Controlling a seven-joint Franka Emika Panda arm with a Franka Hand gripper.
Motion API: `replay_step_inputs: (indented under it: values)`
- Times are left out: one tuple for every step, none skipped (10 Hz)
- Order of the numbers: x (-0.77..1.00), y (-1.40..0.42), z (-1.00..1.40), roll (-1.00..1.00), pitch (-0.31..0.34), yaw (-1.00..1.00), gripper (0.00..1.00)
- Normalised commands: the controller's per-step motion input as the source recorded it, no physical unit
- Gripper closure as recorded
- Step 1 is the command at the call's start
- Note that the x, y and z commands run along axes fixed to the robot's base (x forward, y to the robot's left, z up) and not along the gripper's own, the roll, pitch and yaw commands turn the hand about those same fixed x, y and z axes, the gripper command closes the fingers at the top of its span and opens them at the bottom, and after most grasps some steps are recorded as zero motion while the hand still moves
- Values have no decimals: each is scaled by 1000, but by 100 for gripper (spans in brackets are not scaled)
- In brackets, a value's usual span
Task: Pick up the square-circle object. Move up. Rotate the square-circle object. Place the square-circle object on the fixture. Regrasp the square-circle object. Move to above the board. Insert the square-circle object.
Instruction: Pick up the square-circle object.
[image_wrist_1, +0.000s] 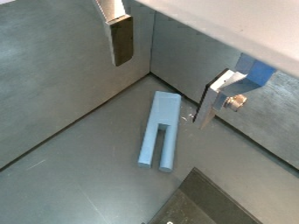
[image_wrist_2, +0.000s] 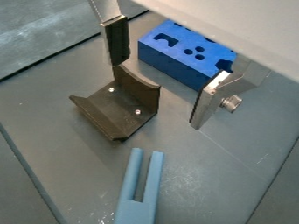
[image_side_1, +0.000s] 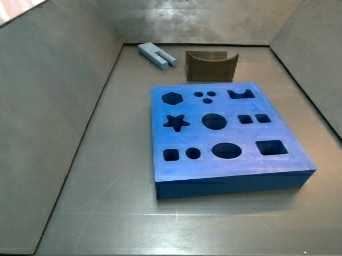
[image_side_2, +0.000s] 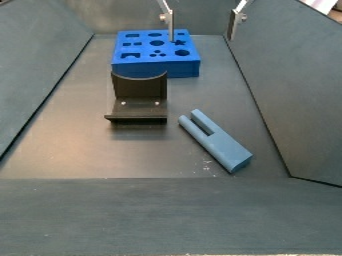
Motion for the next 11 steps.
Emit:
replay_step_inputs:
  values:
    - [57, 249, -126, 163, 27, 266, 0]
    - [143, 440, -149, 110, 89, 577, 0]
    - [0, 214, -357, 116, 0, 871, 0]
    - [-140, 106, -794, 11, -111, 1000, 0]
    - [-171, 54, -894, 7, -66, 957, 0]
    - [-157, 29, -966, 41, -109, 991, 0]
    - [-257, 209, -874, 0, -111, 846, 0]
    - [-243, 617, -651, -240, -46, 334, 0]
    - [-117, 614, -483, -364, -14, 140, 0]
    - [0, 520, -326, -449, -53, 77, 0]
    - [0, 451, -246, -491, -40, 66, 0]
